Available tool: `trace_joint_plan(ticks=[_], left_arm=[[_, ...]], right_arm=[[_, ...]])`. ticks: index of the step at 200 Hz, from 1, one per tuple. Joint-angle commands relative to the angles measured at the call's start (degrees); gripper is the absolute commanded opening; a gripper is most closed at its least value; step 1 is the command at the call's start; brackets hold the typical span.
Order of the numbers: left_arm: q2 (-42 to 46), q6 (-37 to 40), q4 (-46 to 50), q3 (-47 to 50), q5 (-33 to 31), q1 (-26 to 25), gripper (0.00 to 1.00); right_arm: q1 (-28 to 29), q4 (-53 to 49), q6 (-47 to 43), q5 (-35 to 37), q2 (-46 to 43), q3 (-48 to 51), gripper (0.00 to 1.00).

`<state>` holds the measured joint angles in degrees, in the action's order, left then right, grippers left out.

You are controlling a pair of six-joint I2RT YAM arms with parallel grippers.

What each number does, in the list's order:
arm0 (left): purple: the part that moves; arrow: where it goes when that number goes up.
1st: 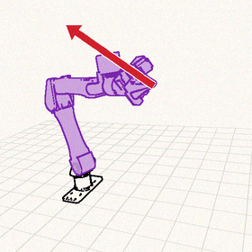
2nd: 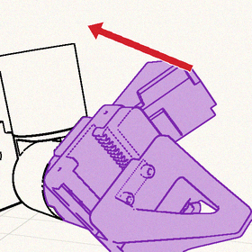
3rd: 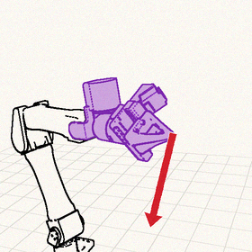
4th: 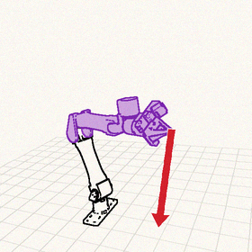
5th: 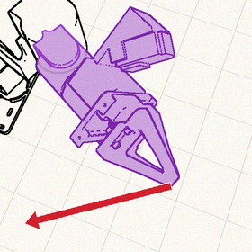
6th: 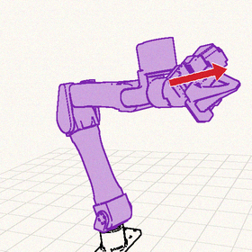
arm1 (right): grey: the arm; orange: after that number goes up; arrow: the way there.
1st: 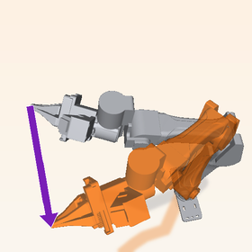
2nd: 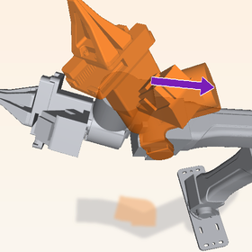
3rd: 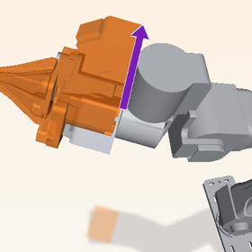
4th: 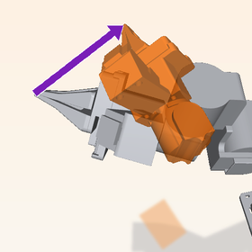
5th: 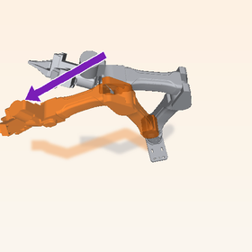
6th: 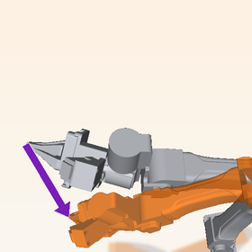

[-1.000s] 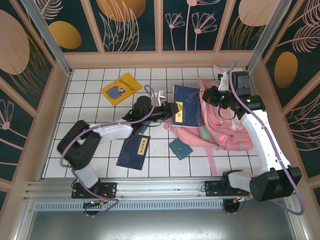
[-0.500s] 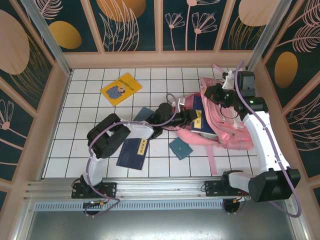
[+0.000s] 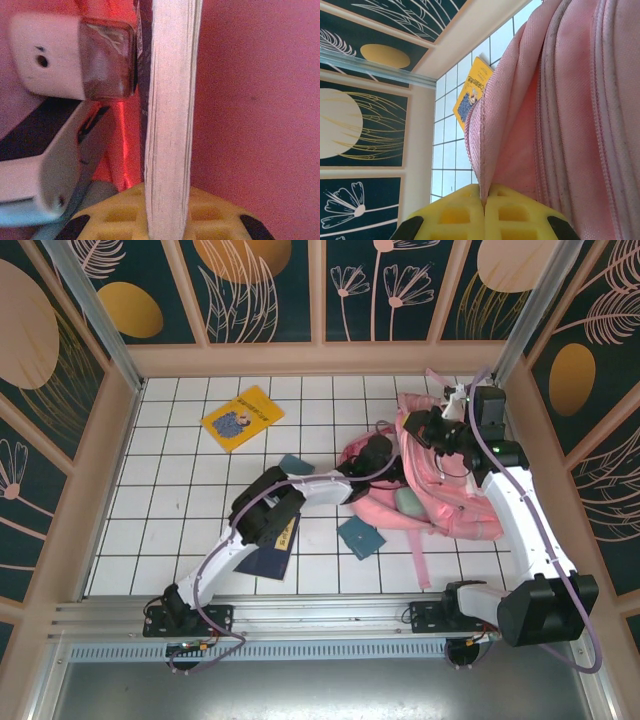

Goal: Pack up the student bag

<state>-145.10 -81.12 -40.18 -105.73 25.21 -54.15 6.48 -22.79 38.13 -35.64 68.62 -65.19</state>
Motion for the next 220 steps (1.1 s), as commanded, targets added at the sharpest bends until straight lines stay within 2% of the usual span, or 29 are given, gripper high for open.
trace_joint_plan(ticks=[1,5,22,38,53,84,117,138,163,187,220], left_arm=[[-5.0,-0.6,0.3,-9.2,1.6,-2.4,0.18],[-5.9,-0.8,0.7,-10.7,1.8,-2.5,0.26],[-7.4,-1.6,1.2,-12.9,2.9,-2.6,0.52],[-4.1,1.1,1.6,-8.2,1.3,-2.3,0.65],[0.6,3.3,1.1,-1.5,-0.9,-1.6,0.71],[9.6,6.8,-1.1,9.7,0.1,1.1,0.77],[20.3,13.8,0.6,20.3,2.0,2.5,0.78],[25.5,15.5,1.6,25.7,3.2,2.7,0.78],[32.0,17.2,3.9,32.9,1.6,3.9,0.78],[40.5,23.5,14.3,37.9,-2.6,5.4,0.78],[54.0,33.9,34.9,41.0,-16.3,7.2,0.79]], right_arm=[[0.9,8.7,2.2,-2.5,-0.3,0.3,0.0],[0.9,8.8,2.2,-2.5,-0.3,0.3,0.0],[0.9,8.3,1.4,-1.7,-0.3,-0.3,0.0],[0.7,6.4,-0.4,-0.1,-0.6,-1.1,0.0],[0.4,4.7,-1.8,1.3,-1.0,-1.5,0.0],[-1.0,3.5,-2.9,3.5,-2.3,-1.1,0.0],[-2.6,1.8,-5.2,8.3,-3.1,-1.3,0.0],[-2.7,1.3,-6.5,10.1,-2.9,-0.8,0.0],[-2.7,1.4,-7.3,10.3,-2.4,0.4,0.0],[-1.8,0.2,-9.3,10.7,-1.7,0.6,0.0],[5.0,-5.6,-14.5,21.0,1.6,-1.5,0.0]])
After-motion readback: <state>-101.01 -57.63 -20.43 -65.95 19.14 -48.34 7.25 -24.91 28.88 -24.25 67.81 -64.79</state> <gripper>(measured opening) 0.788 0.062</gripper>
